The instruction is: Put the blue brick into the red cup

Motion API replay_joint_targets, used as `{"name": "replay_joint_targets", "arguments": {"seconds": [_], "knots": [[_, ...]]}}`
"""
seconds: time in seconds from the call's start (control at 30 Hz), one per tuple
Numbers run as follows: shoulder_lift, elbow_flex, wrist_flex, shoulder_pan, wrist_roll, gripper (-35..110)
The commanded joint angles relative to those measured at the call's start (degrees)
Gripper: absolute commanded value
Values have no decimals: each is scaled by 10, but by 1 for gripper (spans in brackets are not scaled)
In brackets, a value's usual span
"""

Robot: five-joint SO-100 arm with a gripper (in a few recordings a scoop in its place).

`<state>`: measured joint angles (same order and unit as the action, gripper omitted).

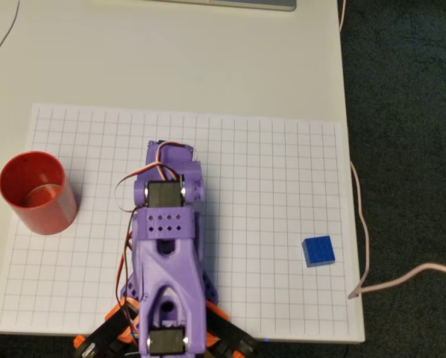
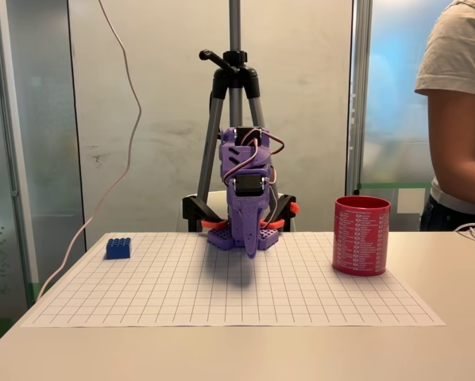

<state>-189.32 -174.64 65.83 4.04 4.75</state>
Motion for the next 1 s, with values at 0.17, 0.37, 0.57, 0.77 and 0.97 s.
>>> {"name": "replay_joint_targets", "arguments": {"seconds": [0.17,0.37,0.57,0.77,0.97], "knots": [[2,5,-5,24,4,0],[2,5,-5,24,4,0],[2,8,-4,13,15,0],[2,141,22,-45,-4,0],[42,333,60,-85,-46,0]]}}
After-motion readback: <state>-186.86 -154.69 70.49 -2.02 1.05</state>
